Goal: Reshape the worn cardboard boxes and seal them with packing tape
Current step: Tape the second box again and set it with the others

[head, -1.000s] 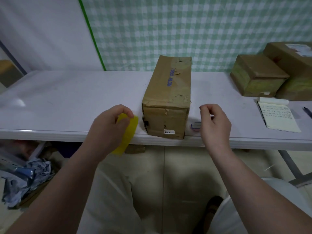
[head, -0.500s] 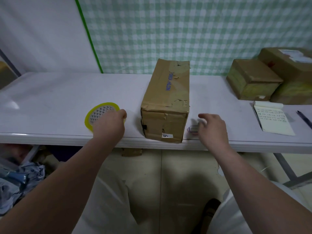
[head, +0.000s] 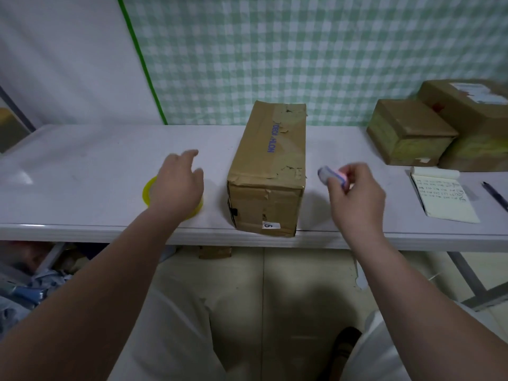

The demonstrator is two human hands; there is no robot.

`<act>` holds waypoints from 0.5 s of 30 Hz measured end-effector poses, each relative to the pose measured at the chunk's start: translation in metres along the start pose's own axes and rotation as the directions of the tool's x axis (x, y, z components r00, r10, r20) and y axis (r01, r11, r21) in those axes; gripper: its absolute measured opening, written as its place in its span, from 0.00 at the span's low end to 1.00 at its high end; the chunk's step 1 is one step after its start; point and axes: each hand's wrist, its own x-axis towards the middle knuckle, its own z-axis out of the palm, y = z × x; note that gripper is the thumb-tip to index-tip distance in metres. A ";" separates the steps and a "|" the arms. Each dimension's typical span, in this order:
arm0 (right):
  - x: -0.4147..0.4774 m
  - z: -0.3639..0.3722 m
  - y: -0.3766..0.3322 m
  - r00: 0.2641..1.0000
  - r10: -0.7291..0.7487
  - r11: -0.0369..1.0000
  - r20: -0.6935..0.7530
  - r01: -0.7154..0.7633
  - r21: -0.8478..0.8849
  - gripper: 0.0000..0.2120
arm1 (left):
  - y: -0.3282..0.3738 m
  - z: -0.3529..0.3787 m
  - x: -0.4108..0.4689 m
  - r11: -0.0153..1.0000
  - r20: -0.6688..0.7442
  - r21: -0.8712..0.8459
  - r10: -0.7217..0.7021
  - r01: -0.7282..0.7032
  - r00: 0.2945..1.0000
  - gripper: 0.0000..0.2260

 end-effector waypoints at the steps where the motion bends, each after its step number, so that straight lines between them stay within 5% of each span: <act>1: 0.000 -0.005 -0.013 0.998 -0.030 0.995 -0.063 0.036 0.091 0.05 | 0.010 -0.010 -0.002 0.992 -0.083 -0.125 0.016 -0.026 0.996 0.16; 3: -0.001 -0.015 -0.043 0.990 -0.081 0.961 -0.114 0.108 0.255 0.04 | 0.033 -0.031 -0.010 0.916 -0.127 -0.393 0.026 -0.075 0.992 0.10; 7: -0.014 -0.020 -0.090 0.966 -0.256 0.890 0.024 0.226 0.397 0.07 | 0.073 -0.061 -0.028 0.688 0.039 -0.723 0.143 -0.071 0.989 0.07; 10: -0.023 -0.013 -0.103 0.931 -0.324 0.877 0.169 0.228 0.423 0.09 | 0.083 -0.069 -0.034 0.584 0.146 -0.811 0.222 -0.012 0.964 0.07; 15: -0.027 -0.003 -0.096 0.920 -0.319 0.923 0.229 0.246 0.297 0.09 | 0.063 -0.069 -0.028 0.641 0.086 -0.768 0.089 0.009 0.992 0.05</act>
